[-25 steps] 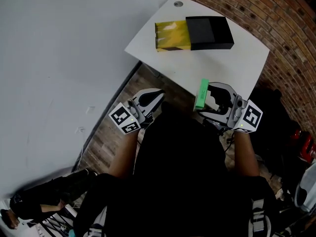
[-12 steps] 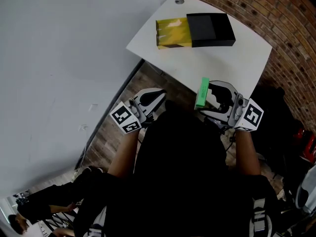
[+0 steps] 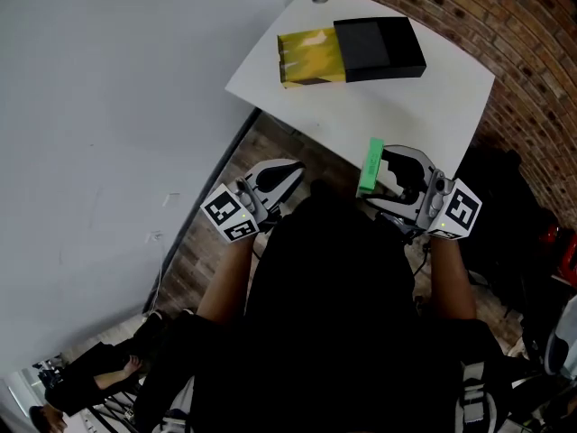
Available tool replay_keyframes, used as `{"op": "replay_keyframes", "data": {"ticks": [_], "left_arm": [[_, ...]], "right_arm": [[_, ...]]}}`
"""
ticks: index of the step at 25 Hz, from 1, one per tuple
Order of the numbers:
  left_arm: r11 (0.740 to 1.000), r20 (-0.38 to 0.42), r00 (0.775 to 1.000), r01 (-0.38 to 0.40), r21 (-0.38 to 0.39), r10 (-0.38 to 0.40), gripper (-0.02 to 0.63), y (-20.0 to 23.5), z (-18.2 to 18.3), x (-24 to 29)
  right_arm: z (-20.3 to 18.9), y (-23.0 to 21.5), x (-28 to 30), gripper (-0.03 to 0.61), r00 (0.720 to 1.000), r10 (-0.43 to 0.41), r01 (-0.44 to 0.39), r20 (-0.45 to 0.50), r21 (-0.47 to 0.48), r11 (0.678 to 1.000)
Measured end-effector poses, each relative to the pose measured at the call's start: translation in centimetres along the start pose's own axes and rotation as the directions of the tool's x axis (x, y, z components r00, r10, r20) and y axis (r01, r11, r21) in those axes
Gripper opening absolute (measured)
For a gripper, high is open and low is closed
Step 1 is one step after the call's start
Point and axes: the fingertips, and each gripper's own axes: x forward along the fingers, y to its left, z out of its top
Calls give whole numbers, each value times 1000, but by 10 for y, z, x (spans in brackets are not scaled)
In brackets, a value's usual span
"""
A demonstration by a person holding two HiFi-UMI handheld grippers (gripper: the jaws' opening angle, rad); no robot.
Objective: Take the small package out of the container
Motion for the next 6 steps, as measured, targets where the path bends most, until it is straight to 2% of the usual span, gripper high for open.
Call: {"op": "replay_keyframes", "data": {"ticks": [6], "left_arm": [[1000,-5,1000,5,-12,-5,15,6,-2,-1]], "right_arm": [[-2,-9,4,308,1000,-23,23,9,14,1000]]}}
